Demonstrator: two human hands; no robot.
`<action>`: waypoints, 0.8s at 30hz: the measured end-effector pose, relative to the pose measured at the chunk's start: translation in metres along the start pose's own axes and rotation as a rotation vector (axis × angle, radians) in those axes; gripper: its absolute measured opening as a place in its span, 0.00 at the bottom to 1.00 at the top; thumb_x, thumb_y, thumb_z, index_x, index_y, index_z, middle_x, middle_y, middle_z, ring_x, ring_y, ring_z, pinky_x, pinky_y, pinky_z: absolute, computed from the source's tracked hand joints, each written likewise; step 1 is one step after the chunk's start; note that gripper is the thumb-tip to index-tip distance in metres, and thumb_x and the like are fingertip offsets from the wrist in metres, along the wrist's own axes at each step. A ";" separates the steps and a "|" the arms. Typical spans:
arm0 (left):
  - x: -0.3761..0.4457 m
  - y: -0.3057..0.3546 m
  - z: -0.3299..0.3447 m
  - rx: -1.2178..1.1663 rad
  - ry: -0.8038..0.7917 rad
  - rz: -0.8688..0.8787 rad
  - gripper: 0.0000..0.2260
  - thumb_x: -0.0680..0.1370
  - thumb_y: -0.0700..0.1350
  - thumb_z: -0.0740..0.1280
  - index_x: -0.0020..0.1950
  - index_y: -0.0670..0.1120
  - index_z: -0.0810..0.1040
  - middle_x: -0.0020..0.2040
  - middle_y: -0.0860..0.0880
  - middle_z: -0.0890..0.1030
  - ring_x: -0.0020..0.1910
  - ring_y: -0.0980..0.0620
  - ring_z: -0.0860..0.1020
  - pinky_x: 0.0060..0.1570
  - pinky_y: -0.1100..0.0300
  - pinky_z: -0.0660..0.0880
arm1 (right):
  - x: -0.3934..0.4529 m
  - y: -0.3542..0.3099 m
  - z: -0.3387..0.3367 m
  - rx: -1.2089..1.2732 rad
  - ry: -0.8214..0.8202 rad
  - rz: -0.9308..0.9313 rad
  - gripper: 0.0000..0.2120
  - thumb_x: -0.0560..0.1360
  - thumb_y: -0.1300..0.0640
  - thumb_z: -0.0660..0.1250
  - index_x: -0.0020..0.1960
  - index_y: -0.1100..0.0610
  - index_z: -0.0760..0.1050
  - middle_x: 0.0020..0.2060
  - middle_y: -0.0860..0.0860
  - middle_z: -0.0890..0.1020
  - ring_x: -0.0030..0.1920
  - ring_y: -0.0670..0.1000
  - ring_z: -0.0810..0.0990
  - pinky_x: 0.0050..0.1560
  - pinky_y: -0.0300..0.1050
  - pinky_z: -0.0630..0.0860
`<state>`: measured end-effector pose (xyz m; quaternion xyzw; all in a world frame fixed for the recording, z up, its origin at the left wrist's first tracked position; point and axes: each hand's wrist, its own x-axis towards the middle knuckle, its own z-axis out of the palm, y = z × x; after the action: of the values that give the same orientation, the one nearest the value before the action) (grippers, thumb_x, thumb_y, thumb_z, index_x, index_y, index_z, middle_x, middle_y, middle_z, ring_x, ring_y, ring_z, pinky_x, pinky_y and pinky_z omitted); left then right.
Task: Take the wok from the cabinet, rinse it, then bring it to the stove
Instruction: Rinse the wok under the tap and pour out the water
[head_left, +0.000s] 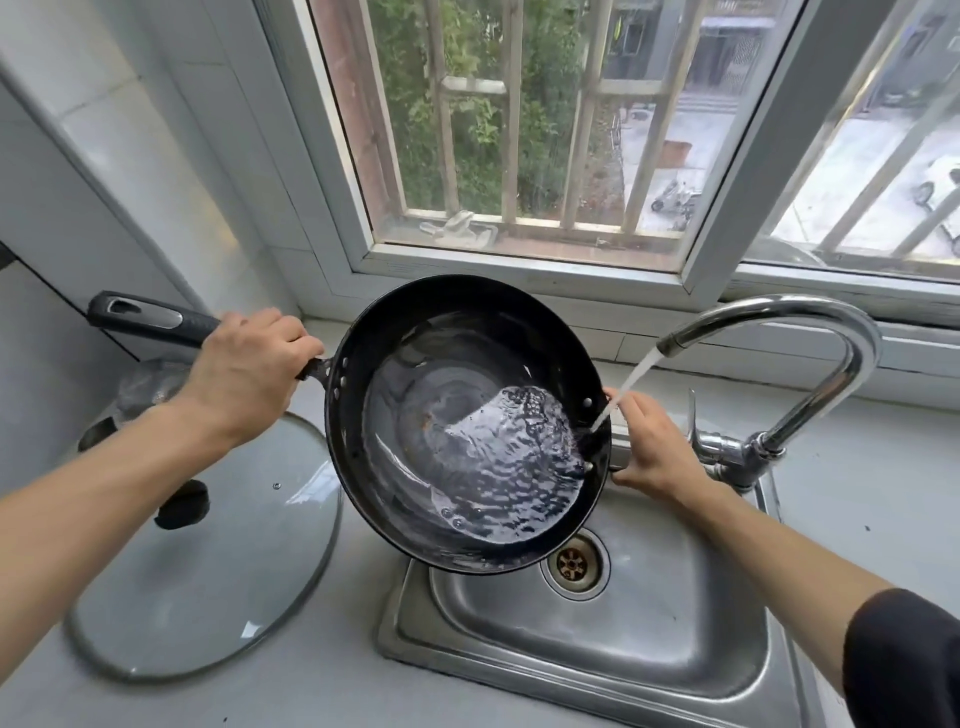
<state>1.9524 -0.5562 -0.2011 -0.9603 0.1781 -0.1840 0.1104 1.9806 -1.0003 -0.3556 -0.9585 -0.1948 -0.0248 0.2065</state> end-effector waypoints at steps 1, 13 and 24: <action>0.001 0.002 0.001 -0.006 0.002 0.001 0.14 0.62 0.31 0.75 0.45 0.42 0.82 0.39 0.43 0.80 0.40 0.39 0.76 0.37 0.47 0.71 | -0.001 0.002 -0.001 -0.008 0.006 0.004 0.46 0.55 0.59 0.81 0.69 0.59 0.65 0.61 0.56 0.75 0.62 0.56 0.71 0.65 0.45 0.70; 0.022 -0.002 0.007 0.013 0.122 -0.019 0.11 0.68 0.35 0.65 0.47 0.42 0.81 0.42 0.42 0.80 0.43 0.38 0.76 0.38 0.48 0.68 | 0.014 0.007 -0.021 -0.130 0.100 0.067 0.47 0.53 0.55 0.84 0.67 0.61 0.67 0.60 0.58 0.73 0.61 0.59 0.70 0.61 0.54 0.74; 0.019 -0.015 0.005 0.019 0.123 -0.040 0.11 0.65 0.33 0.72 0.47 0.42 0.81 0.41 0.42 0.80 0.43 0.38 0.75 0.38 0.48 0.67 | 0.025 -0.002 -0.017 -0.103 0.137 0.051 0.52 0.56 0.52 0.83 0.74 0.56 0.61 0.66 0.55 0.72 0.66 0.56 0.69 0.62 0.53 0.74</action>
<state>1.9750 -0.5493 -0.1960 -0.9495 0.1637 -0.2465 0.1046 2.0034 -0.9959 -0.3363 -0.9686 -0.1541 -0.0951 0.1705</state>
